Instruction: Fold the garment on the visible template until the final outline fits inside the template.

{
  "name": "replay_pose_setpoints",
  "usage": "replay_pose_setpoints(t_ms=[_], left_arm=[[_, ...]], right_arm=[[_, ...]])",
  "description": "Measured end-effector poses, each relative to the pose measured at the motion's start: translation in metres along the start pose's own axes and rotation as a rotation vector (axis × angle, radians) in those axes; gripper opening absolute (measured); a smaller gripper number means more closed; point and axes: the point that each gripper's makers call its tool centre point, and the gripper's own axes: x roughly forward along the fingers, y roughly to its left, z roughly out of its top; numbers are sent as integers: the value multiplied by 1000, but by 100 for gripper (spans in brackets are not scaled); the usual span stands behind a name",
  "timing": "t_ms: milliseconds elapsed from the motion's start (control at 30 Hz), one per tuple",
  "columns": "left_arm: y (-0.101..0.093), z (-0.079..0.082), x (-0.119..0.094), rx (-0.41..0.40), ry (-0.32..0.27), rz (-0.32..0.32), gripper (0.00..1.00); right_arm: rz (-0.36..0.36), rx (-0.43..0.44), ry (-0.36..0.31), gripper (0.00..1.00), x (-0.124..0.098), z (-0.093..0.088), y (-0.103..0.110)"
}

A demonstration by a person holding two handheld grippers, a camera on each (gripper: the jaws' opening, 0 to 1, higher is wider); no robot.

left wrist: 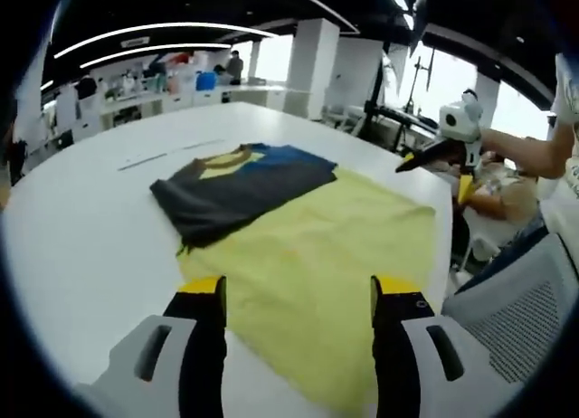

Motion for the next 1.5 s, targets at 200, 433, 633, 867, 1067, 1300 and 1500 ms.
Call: replay_pose_setpoints(t_ms=[200,433,633,867,1067,1300,1500], left_arm=[[-24,-15,-2,6,42,-55,60],[-49,-41,-4,64,132,-104,54],[-49,-55,-13,74,179,-94,48],[-47,-69,-21,102,223,-88,41],[-49,-80,-25,136,263,-108,35],[-47,-88,-24,203,291,-88,29],[-48,-86,-24,224,283,-71,25]], right_arm=[[21,-35,56,84,-1,-14,7],[29,-94,142,69,-1,-38,12],[15,-153,204,59,1,-55,12],[-9,-214,254,46,3,-67,8],[-16,-232,275,40,3,-71,6],[-41,-252,287,31,3,-77,-1],[-50,-293,291,27,3,-77,-3]])
